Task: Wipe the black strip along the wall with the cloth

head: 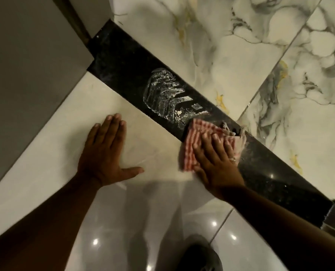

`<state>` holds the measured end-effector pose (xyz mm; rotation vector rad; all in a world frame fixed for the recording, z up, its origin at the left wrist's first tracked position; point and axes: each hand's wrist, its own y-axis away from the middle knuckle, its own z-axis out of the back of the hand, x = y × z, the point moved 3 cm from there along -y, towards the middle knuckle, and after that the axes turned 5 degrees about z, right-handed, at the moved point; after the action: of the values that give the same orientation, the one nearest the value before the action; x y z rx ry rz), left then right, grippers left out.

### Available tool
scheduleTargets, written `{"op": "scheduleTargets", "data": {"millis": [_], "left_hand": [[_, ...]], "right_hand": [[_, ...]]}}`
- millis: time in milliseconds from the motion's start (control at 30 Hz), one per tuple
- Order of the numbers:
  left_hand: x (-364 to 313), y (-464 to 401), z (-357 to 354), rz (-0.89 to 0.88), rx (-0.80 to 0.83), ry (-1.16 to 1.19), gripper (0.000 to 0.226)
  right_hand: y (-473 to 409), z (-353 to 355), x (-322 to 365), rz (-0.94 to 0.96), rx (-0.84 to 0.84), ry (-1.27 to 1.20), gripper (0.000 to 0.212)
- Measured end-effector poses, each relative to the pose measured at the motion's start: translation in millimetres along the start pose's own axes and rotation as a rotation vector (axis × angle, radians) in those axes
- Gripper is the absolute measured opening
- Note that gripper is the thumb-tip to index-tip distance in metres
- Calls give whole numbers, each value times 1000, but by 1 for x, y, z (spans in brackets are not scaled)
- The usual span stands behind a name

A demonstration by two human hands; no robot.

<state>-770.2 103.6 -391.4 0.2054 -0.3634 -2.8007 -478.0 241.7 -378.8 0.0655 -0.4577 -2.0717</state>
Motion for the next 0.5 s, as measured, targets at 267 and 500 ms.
{"op": "scheduleTargets", "data": {"millis": [267,500], "left_hand": [[37,-10,9,-13,17,-47,126],[40,-13,6,9,75,-57,127]], "right_hand": [[-18,-1,-32,-717,-172,-226,64],[-30,-1,16,-314,-114,-124,63]]}}
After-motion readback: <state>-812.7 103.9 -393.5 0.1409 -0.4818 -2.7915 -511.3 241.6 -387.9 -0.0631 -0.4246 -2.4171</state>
